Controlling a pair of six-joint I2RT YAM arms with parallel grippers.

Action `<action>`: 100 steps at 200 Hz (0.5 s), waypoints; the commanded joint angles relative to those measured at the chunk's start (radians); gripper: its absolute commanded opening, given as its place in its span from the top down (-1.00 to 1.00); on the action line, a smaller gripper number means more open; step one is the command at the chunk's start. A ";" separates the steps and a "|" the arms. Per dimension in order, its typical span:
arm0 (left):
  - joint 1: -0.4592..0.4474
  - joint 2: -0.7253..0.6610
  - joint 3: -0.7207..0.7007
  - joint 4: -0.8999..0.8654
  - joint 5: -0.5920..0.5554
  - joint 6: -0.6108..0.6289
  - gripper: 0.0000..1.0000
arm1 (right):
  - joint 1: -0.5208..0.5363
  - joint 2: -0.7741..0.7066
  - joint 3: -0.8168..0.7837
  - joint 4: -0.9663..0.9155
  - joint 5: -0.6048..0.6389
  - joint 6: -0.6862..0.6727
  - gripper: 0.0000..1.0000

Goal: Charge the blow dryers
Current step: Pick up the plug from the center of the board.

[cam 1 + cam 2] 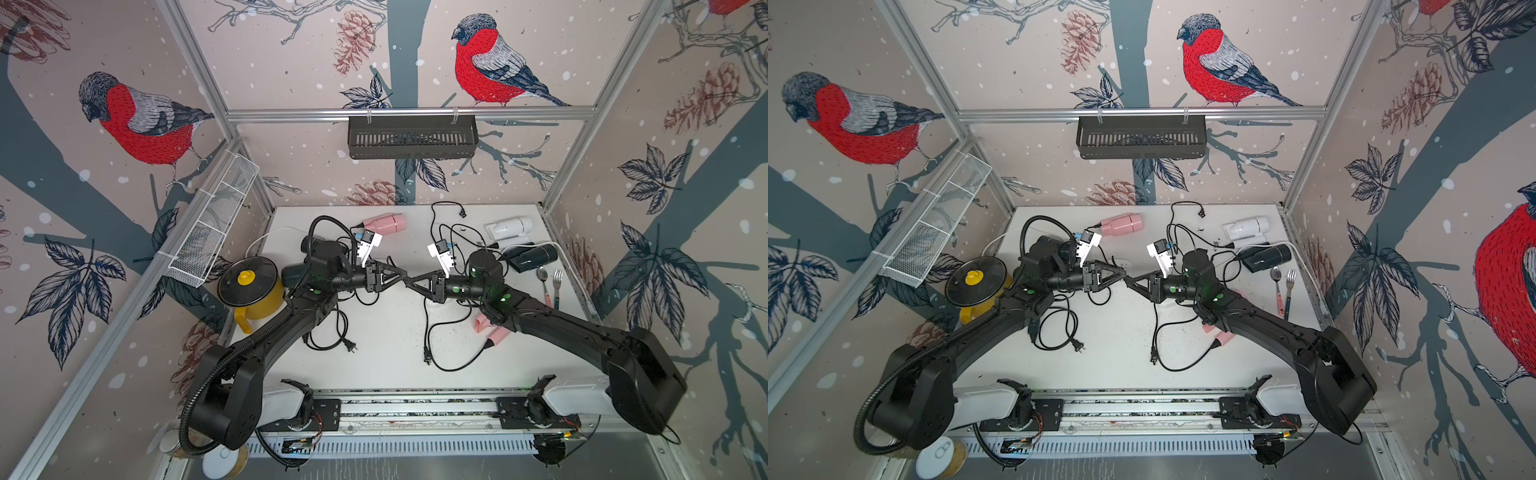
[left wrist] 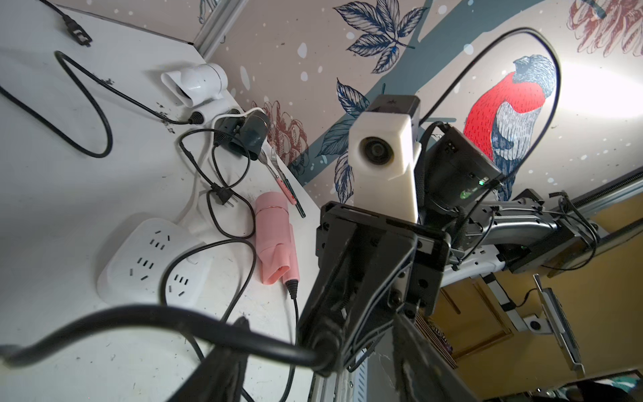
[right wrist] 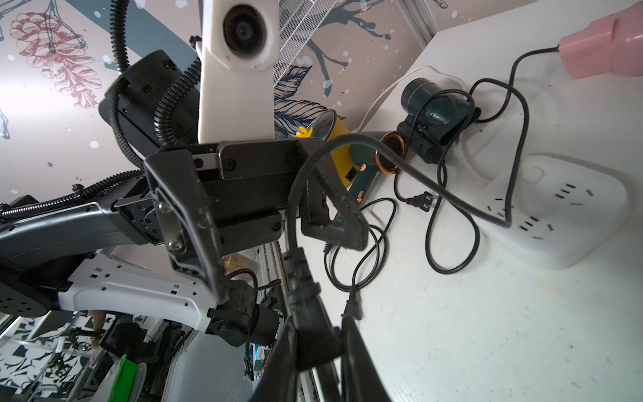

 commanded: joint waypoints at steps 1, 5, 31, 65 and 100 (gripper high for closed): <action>-0.011 0.009 0.022 0.001 0.058 0.062 -0.24 | -0.002 0.005 -0.003 0.053 -0.043 0.004 0.68; -0.013 0.010 0.024 -0.005 0.061 0.069 -0.21 | -0.003 0.004 -0.003 0.053 -0.044 0.004 0.68; -0.018 0.007 0.026 -0.018 0.063 0.083 -0.01 | -0.005 0.004 -0.007 0.057 -0.052 0.008 0.68; -0.019 0.005 0.027 -0.020 0.056 0.089 0.33 | -0.007 0.002 -0.007 0.062 -0.059 0.011 0.64; -0.023 0.007 0.026 0.008 0.056 0.075 0.58 | -0.010 0.000 -0.007 0.074 -0.069 0.022 0.52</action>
